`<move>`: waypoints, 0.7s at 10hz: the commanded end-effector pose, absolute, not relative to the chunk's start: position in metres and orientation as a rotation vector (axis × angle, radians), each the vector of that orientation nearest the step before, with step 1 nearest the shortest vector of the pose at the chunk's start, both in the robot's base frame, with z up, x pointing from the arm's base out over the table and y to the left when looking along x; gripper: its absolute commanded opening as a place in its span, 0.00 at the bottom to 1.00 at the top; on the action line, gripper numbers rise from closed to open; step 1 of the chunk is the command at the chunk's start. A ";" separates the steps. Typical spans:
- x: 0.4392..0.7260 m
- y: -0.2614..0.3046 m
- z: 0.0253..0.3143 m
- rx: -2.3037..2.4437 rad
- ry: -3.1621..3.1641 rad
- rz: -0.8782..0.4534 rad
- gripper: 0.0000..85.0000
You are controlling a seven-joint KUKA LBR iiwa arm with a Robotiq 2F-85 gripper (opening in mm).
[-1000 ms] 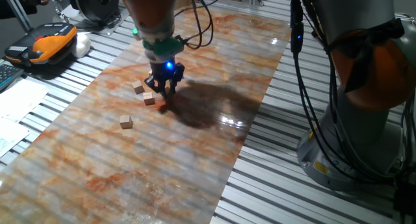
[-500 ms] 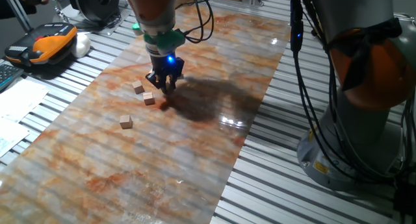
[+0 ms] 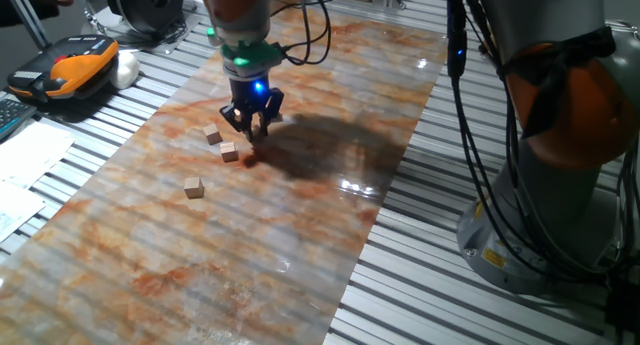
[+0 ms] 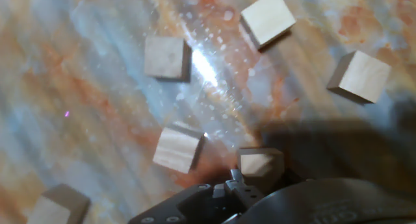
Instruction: Stack the blocks into a pyramid shape
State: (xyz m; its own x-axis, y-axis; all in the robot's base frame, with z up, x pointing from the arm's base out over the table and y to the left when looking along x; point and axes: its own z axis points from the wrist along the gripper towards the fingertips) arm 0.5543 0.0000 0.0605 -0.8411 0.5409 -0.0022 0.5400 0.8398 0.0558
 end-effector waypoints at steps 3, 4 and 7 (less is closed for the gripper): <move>0.557 0.001 0.063 1.464 2.741 0.106 0.00; 0.559 0.001 0.066 1.612 2.654 0.079 0.00; 0.566 -0.003 0.072 1.788 2.545 0.013 0.00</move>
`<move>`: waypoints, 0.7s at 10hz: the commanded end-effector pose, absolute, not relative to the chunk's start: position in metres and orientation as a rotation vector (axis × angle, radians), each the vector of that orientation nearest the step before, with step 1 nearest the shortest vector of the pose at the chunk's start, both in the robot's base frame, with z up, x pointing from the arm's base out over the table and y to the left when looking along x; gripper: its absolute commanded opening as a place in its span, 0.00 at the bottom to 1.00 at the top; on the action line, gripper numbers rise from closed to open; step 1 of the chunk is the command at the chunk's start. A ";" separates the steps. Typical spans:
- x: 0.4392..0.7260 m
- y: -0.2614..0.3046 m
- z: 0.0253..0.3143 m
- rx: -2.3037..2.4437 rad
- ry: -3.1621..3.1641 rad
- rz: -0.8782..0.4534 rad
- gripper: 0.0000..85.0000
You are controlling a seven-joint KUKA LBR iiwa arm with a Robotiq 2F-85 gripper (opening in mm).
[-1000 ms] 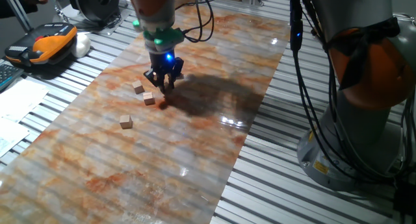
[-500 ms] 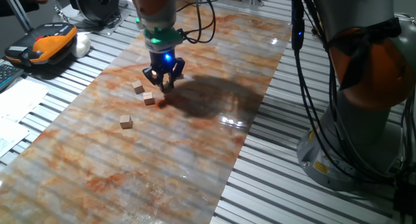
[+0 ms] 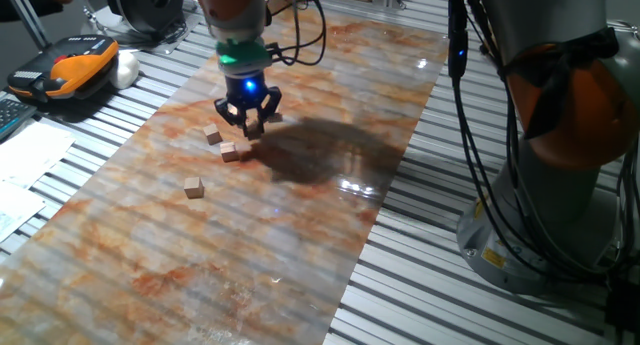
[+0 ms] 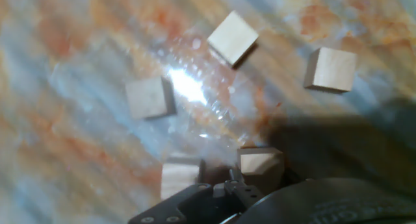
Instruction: Stack the blocks into a pyramid shape
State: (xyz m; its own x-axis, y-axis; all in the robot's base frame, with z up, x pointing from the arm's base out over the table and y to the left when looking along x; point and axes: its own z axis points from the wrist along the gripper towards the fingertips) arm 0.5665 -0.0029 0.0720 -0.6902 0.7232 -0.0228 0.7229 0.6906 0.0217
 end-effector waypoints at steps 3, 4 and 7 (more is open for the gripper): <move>0.573 0.000 0.069 1.976 2.413 -0.015 0.00; 0.575 0.000 0.066 2.029 2.372 -0.025 0.00; 0.578 -0.005 0.069 2.152 2.278 0.080 0.00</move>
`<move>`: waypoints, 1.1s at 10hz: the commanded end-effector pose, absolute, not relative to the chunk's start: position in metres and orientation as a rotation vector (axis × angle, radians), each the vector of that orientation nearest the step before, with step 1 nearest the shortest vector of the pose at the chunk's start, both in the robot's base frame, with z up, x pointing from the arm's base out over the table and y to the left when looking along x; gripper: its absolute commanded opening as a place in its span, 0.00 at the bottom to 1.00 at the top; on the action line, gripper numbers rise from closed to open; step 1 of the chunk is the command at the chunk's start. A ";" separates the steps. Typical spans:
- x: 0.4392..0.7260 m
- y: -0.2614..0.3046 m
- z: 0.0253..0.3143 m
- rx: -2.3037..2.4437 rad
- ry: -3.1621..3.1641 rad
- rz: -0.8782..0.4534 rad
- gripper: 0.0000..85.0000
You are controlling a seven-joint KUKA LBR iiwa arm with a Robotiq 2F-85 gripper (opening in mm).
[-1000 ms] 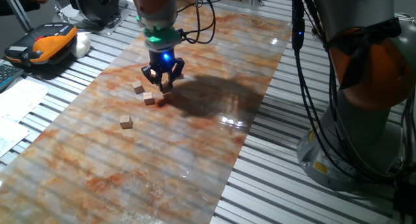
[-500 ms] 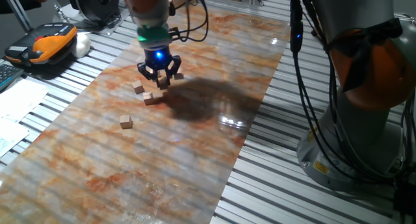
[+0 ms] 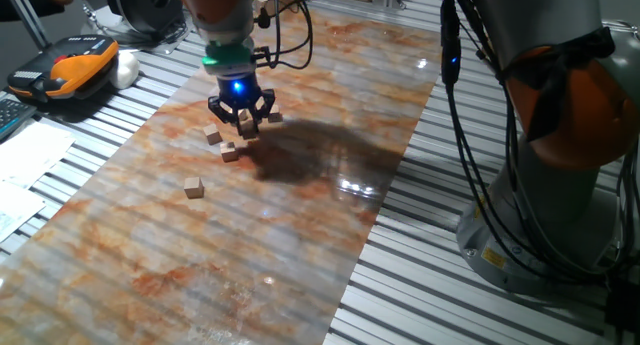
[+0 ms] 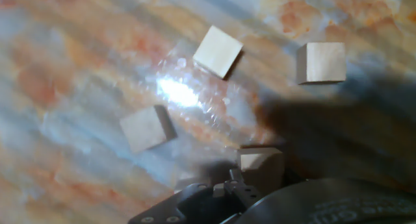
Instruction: Stack the blocks into a pyramid shape
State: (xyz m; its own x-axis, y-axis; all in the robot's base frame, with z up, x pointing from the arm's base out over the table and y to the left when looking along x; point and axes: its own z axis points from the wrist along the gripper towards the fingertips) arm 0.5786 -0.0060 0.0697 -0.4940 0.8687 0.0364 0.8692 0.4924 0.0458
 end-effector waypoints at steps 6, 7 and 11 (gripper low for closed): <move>0.591 -0.004 0.078 -2.329 -2.089 -0.055 0.00; 0.593 -0.004 0.081 -2.354 -2.058 -0.101 0.00; 0.597 -0.003 0.075 -2.345 -2.068 -0.050 0.00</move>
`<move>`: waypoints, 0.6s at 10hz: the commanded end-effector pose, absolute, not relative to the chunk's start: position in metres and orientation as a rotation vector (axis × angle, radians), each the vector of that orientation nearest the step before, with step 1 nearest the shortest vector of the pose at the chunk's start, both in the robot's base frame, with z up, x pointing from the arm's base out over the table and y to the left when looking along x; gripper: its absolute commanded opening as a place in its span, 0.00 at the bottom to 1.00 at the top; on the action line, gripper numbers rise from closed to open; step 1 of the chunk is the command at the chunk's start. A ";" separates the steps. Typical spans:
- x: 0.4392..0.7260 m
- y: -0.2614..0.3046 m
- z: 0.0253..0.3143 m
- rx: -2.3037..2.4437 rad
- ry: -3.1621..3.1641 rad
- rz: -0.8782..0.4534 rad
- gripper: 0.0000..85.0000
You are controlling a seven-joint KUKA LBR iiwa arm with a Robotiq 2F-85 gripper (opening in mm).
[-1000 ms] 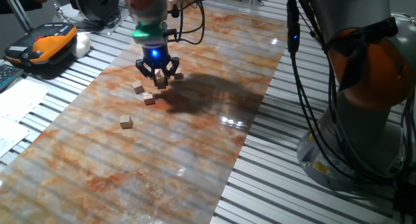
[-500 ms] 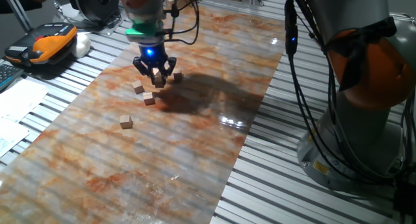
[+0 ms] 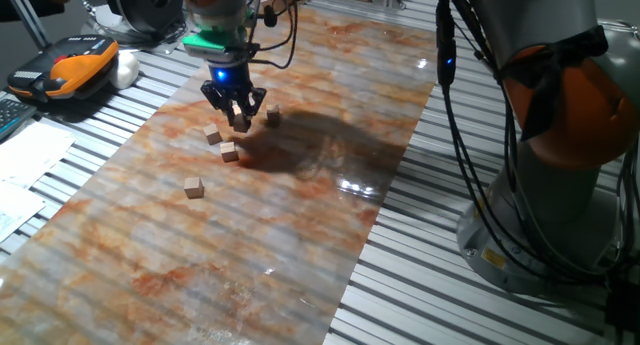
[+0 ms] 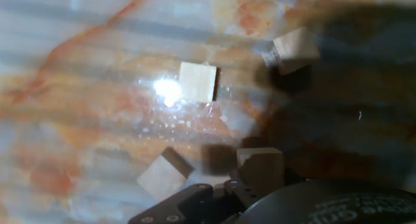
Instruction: Stack the blocks into a pyramid shape
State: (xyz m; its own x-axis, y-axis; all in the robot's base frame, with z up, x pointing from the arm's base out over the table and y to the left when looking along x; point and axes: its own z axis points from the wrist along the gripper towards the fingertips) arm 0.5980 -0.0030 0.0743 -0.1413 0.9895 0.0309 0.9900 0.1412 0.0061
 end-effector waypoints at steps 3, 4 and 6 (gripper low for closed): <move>0.606 -0.003 0.085 -2.357 -2.054 -0.032 0.00; 0.607 0.001 0.086 -2.356 -2.053 0.003 0.00; 0.608 0.002 0.086 -2.351 -2.060 0.018 0.00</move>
